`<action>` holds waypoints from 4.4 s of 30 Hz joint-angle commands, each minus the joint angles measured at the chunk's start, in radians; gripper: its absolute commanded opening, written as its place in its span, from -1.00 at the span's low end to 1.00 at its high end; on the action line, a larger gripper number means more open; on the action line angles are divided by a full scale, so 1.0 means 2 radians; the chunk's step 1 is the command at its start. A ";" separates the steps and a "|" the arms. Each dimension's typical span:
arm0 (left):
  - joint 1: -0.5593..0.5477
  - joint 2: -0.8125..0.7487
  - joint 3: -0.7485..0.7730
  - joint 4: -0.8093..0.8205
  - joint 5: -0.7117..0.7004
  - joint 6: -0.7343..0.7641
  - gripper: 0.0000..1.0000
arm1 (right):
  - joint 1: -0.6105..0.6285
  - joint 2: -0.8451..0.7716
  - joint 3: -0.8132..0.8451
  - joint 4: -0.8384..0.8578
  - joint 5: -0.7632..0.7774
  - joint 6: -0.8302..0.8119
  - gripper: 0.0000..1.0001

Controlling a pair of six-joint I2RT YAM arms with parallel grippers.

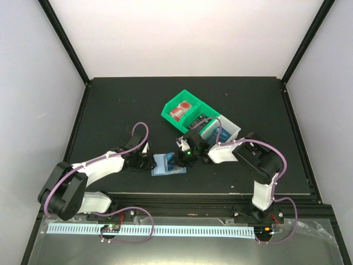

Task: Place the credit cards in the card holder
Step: Insert the credit card into the card holder, then pick up the credit card from the storage box.

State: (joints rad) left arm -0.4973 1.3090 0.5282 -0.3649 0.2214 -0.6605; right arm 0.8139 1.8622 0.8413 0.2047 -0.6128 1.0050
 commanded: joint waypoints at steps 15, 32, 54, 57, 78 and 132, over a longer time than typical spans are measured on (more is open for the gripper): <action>0.002 0.003 -0.014 -0.016 -0.005 0.002 -0.39 | 0.013 0.031 -0.003 0.066 0.015 -0.009 -0.90; 0.002 -0.018 -0.016 -0.015 -0.012 -0.003 -0.40 | 0.016 -0.034 -0.006 0.004 0.027 -0.044 -0.01; 0.002 -0.017 -0.018 0.006 0.005 0.001 -0.40 | 0.021 -0.024 0.063 -0.155 0.080 -0.071 0.13; 0.002 -0.017 -0.020 0.007 0.006 0.000 -0.40 | 0.027 -0.012 0.078 -0.159 0.074 -0.076 0.13; 0.002 -0.058 -0.021 -0.024 -0.027 -0.012 -0.38 | 0.049 0.023 0.121 -0.153 0.058 -0.091 0.13; 0.018 0.231 0.343 0.104 -0.013 -0.039 0.81 | -0.172 0.183 0.551 -0.562 0.337 -0.637 0.02</action>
State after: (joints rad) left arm -0.4725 1.7084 1.1107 -0.1482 0.2897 -0.7418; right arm 0.4873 2.1799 1.9011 -0.8902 0.0010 -0.2291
